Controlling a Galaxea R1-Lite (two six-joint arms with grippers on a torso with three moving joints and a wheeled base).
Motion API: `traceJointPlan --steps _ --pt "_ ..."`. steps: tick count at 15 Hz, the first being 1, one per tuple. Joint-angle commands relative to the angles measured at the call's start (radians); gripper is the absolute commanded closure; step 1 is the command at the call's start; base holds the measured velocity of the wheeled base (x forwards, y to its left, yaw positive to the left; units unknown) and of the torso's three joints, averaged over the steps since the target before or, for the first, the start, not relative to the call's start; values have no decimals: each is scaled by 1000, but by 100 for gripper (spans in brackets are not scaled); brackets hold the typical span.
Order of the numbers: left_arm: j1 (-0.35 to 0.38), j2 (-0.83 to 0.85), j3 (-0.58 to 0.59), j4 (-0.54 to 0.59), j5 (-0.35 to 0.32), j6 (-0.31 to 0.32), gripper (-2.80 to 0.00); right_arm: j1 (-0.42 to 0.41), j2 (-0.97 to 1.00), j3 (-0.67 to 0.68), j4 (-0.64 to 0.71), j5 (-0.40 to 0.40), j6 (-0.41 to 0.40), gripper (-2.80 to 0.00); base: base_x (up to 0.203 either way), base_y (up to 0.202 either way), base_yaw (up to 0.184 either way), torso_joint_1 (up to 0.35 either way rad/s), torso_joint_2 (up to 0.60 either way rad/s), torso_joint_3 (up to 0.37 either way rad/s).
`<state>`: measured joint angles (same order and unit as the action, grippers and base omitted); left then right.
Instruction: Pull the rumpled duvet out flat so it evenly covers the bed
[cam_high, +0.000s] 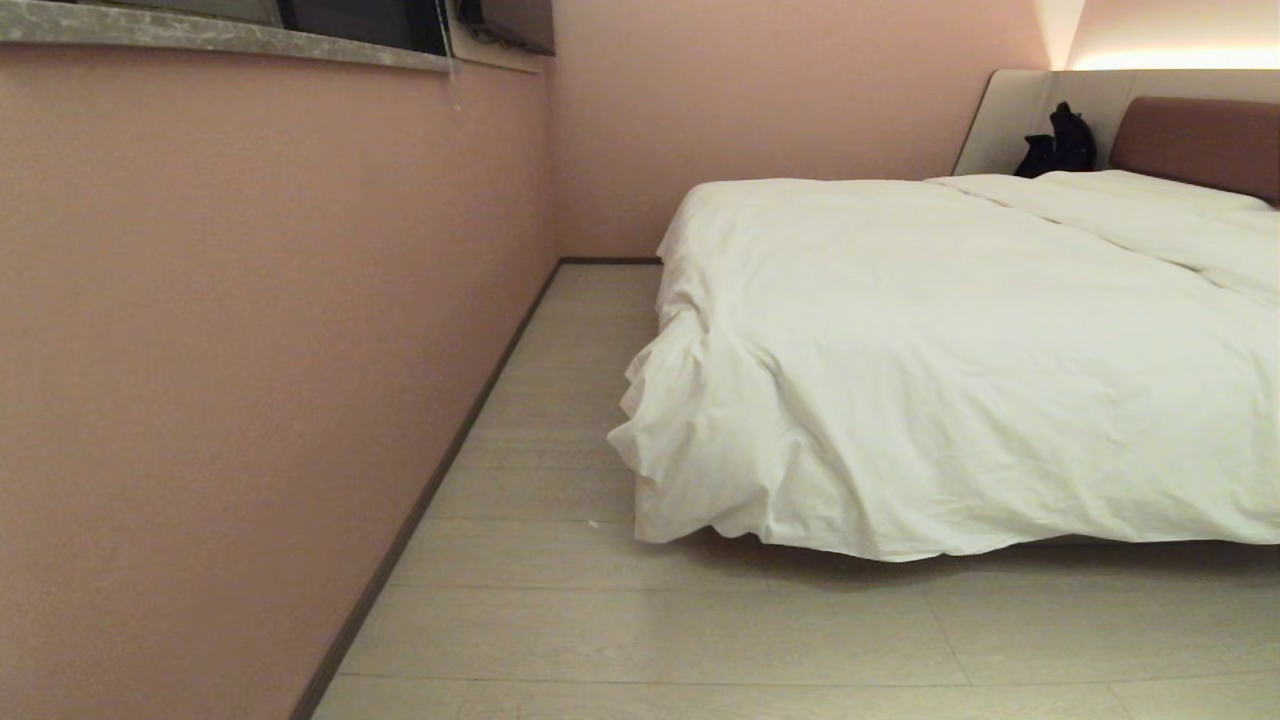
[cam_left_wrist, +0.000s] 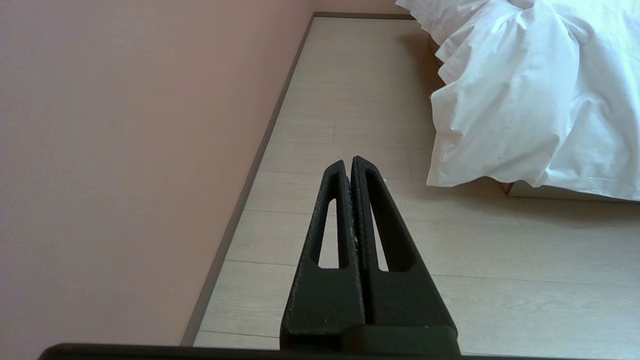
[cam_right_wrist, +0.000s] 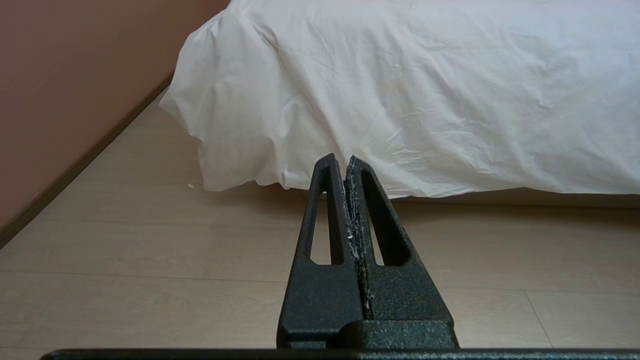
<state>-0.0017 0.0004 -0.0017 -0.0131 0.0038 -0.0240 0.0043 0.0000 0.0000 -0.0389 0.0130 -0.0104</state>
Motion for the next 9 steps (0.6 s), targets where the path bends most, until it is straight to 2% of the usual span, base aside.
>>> traceJointPlan --steps 1,9 --pt "0 0 0 -1 1 -1 0 0 0 0 1 1 0 0 0 0 0 0 0 0" --pt "0 0 0 -1 1 -1 0 0 0 0 1 0 -2 0 0 0 0 0 0 0"
